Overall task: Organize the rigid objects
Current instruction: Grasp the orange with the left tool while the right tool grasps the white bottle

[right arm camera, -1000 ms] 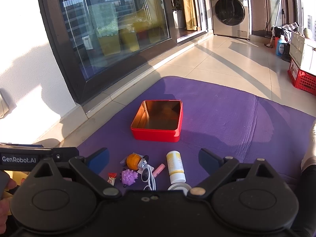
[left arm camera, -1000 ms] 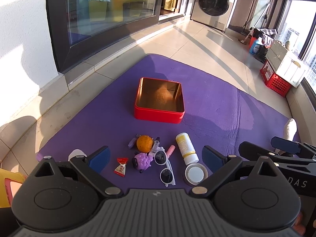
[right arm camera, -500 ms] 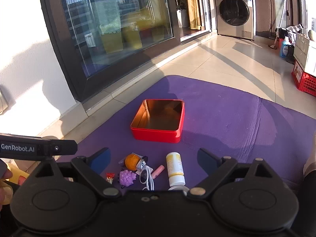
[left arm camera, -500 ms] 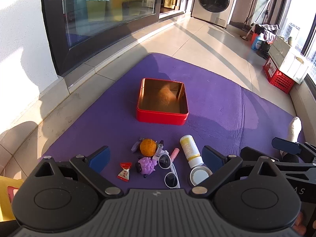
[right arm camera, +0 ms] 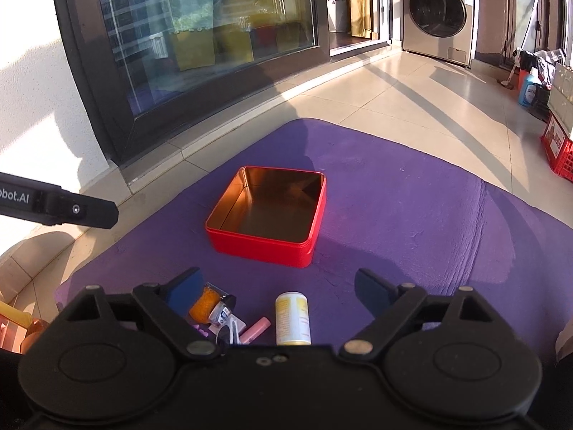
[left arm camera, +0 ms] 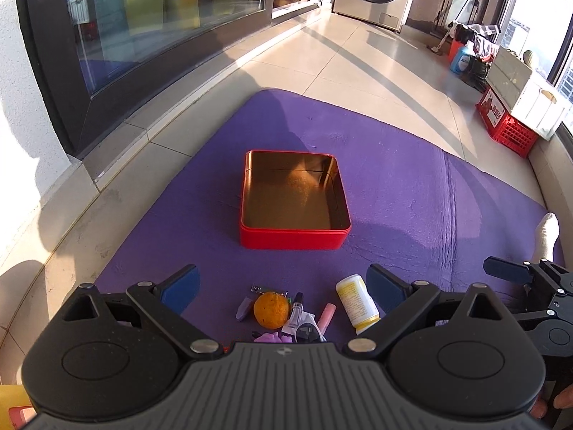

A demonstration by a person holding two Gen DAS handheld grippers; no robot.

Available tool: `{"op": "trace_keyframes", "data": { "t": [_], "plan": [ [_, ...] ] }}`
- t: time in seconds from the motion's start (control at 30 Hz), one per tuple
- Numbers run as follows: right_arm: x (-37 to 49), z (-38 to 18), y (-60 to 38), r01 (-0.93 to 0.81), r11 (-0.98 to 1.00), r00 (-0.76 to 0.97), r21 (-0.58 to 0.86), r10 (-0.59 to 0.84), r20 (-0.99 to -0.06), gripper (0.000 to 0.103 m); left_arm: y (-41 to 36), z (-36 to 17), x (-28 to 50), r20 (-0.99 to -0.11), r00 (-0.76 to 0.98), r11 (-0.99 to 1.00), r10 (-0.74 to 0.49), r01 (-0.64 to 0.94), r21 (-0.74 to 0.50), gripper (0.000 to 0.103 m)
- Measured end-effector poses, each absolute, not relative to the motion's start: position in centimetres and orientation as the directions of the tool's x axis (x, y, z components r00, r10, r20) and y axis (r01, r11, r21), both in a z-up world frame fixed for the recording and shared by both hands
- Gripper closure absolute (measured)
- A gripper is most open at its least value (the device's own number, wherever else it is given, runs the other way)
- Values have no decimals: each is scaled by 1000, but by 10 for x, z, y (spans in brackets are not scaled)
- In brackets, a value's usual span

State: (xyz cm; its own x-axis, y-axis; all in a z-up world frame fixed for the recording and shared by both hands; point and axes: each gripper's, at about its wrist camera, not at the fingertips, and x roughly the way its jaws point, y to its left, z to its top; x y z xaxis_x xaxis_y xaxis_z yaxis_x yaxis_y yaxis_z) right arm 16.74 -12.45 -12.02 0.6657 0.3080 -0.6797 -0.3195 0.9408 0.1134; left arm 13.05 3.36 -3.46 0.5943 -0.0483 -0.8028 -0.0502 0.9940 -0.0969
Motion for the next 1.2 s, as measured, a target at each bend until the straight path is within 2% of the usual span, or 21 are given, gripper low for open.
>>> {"op": "trace_keyframes", "data": {
  "t": [0.6, 0.73, 0.8, 0.97, 1.2],
  "plan": [
    [232, -232, -105, -309, 947, 492, 87, 237, -837, 25, 53, -181, 198, -926, 376, 999, -31, -18, -40, 5],
    [235, -245, -102, -315, 945, 467, 89, 236, -852, 29, 53, -201, 201, -935, 353, 999, -41, 5, -42, 12],
    [237, -252, -103, -317, 944, 455, 91, 236, -858, 32, 52, -207, 202, -937, 345, 999, -50, 19, -47, 13],
    [241, -261, -103, -323, 941, 433, 102, 243, -868, 42, 51, -220, 206, -941, 329, 997, -78, 34, -70, 28],
    [248, -273, -98, -330, 940, 424, 90, 233, -875, 45, 52, -231, 209, -940, 319, 993, -121, 38, -115, 29]
  ]
}}
